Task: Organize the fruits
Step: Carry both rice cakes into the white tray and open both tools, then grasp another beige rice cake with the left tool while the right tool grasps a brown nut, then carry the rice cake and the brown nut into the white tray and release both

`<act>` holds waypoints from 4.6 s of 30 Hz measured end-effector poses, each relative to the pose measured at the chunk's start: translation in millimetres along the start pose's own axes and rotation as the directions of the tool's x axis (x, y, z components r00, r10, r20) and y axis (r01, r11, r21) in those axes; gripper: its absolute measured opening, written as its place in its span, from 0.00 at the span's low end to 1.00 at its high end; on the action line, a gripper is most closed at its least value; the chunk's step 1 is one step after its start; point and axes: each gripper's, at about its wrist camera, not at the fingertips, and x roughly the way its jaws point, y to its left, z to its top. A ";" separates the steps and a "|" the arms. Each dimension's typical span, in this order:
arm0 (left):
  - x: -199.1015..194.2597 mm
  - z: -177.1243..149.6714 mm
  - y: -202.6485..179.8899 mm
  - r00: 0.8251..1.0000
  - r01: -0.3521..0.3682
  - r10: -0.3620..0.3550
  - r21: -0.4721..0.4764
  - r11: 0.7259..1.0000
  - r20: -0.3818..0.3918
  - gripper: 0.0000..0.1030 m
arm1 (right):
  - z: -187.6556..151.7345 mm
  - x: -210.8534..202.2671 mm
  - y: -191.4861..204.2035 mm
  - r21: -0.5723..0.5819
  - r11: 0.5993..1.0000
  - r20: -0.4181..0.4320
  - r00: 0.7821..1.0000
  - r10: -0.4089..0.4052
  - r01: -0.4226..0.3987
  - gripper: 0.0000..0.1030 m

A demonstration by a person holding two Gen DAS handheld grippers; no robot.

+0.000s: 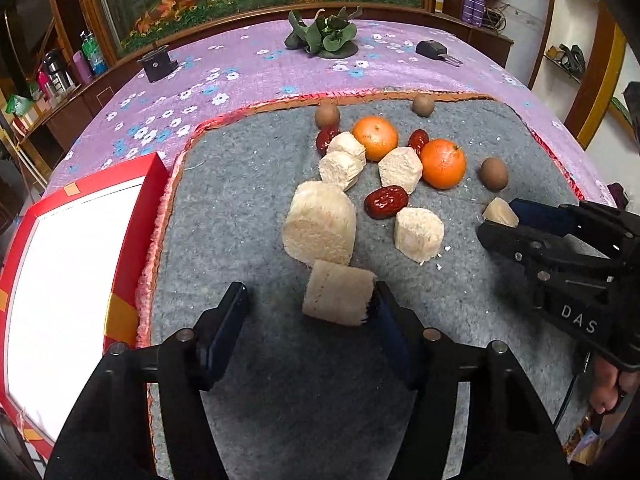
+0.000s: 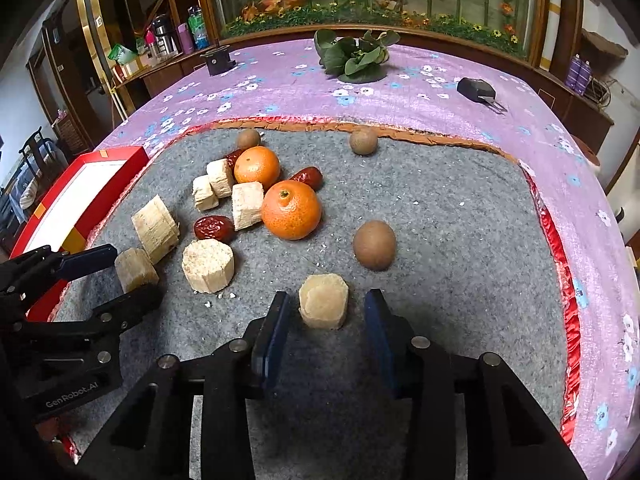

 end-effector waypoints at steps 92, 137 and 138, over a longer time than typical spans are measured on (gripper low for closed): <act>-60.4 -19.1 41.4 0.979 -0.110 0.119 -0.061 0.992 0.167 0.64 | 5.0 -34.1 -23.5 0.085 0.993 0.129 0.989 0.070 -0.082 0.45; 17.0 33.8 17.1 0.989 0.138 -0.137 -0.005 0.990 0.055 0.34 | 22.0 16.2 -37.3 0.081 0.996 0.093 0.995 0.032 -0.040 0.24; 15.2 33.7 19.8 0.987 0.151 -0.150 -0.019 0.988 0.063 0.34 | 21.7 15.5 -36.9 0.083 0.996 0.094 0.995 0.034 -0.042 0.24</act>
